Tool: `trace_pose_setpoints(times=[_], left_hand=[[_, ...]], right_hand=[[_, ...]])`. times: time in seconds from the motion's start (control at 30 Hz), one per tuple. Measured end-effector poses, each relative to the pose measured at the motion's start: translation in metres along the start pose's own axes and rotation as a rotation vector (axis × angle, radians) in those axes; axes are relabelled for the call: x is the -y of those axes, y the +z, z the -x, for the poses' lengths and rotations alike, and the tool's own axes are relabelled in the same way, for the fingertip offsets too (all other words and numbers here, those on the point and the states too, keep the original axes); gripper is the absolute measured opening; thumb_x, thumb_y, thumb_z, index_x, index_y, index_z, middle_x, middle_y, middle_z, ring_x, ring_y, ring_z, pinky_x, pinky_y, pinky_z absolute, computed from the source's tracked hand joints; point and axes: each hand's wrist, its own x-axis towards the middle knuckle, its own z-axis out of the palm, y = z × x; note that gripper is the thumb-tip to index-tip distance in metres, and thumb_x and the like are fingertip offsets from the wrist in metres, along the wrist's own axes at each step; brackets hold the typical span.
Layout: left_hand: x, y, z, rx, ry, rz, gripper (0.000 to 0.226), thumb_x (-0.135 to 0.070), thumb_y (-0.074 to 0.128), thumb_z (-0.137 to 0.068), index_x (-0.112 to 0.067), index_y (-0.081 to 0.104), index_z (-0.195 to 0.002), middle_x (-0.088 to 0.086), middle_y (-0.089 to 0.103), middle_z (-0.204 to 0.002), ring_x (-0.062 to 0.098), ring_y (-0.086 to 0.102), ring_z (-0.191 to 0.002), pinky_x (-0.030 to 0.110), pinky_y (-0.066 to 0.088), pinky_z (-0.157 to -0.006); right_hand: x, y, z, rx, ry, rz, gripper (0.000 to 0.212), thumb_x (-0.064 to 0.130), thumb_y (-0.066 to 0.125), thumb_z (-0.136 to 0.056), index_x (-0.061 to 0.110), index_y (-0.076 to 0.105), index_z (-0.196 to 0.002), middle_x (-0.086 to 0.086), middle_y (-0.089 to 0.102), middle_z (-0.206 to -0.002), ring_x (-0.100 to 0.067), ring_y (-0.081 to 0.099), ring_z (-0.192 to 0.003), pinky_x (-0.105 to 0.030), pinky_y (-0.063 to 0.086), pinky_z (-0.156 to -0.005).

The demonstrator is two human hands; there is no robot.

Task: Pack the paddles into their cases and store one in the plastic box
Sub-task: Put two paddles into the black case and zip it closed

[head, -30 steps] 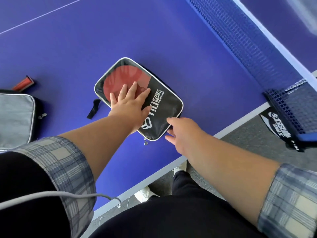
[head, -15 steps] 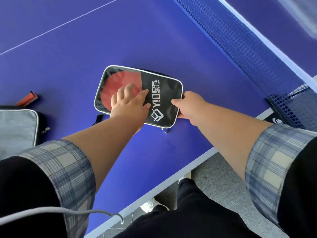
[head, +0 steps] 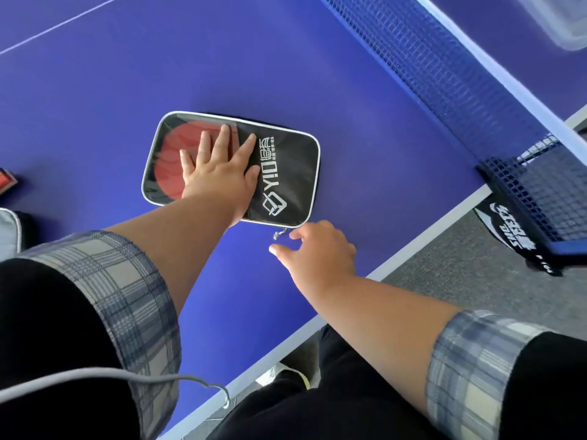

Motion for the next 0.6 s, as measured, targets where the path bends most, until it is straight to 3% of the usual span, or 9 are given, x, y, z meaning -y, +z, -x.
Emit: trace_pose_setpoints(times=[0.23, 0.37, 0.47, 0.6], left_hand=[[-0.004, -0.002, 0.0, -0.01, -0.023, 0.028, 0.056, -0.057, 0.017, -0.096, -0.049, 0.006, -0.151, -0.003, 0.0, -0.166, 0.029, -0.005, -0.151, 0.061, -0.004, -0.117], [-0.006, -0.005, -0.003, 0.005, -0.051, 0.052, 0.056, -0.056, 0.019, -0.097, -0.049, 0.008, -0.151, -0.003, 0.0, -0.166, 0.028, -0.005, -0.151, 0.06, -0.004, -0.117], [-0.006, -0.005, -0.002, 0.008, -0.046, 0.053, 0.056, -0.056, 0.018, -0.096, -0.05, 0.007, -0.151, -0.003, 0.001, -0.166, 0.028, -0.005, -0.151, 0.059, -0.003, -0.117], [-0.001, -0.005, -0.001, -0.023, -0.038, 0.006, 0.06, -0.061, 0.013, -0.093, -0.049, 0.007, -0.151, -0.005, 0.004, -0.165, 0.025, 0.0, -0.151, 0.055, 0.002, -0.119]], right_hand=[[0.022, 0.017, -0.006, -0.092, 0.331, -0.182, 0.035, 0.066, 0.059, -0.084, 0.037, 0.07, -0.1, 0.008, 0.053, -0.101, -0.023, 0.05, -0.103, -0.039, 0.03, -0.077], [0.034, 0.015, -0.02, -0.02, 0.482, -0.318, 0.027, 0.057, 0.053, -0.092, 0.036, 0.068, -0.102, 0.006, 0.052, -0.106, -0.026, 0.046, -0.111, -0.045, 0.039, -0.093], [0.029, 0.008, -0.018, 0.028, 0.432, -0.282, 0.028, 0.051, 0.049, -0.097, 0.034, 0.068, -0.108, 0.003, 0.054, -0.108, -0.026, 0.048, -0.111, -0.043, 0.04, -0.092], [0.004, -0.013, -0.014, 0.1, 0.12, -0.188, 0.019, 0.033, 0.045, -0.103, 0.021, 0.059, -0.098, -0.001, 0.065, -0.1, -0.024, 0.056, -0.087, -0.033, 0.043, -0.069]])
